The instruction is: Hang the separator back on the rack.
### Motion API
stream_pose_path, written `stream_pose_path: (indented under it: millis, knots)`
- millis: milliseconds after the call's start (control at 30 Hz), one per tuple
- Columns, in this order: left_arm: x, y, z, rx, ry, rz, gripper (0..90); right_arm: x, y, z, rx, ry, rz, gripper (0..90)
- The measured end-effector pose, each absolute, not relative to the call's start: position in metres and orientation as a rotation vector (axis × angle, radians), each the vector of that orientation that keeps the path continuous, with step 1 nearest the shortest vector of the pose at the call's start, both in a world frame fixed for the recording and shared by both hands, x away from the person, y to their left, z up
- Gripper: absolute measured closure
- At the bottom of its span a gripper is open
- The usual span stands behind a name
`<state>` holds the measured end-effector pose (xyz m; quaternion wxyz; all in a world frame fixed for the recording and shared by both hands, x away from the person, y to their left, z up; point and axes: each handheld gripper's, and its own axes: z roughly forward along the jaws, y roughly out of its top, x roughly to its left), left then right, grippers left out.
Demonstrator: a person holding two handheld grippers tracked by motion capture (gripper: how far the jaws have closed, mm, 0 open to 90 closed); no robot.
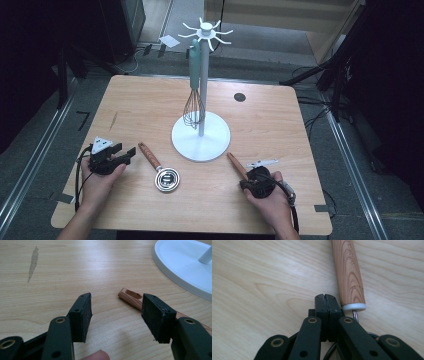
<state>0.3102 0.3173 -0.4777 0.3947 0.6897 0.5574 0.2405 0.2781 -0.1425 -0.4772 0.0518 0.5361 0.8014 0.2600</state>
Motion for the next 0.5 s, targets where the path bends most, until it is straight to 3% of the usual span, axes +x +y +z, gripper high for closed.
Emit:
stream_pose_path:
  millis: [500]
  knots:
    - [0.311,0.320,-0.478,1.742,1.422,0.614,42.5,0.293,-0.163,-0.480,1.686,2.337,0.783,90.0]
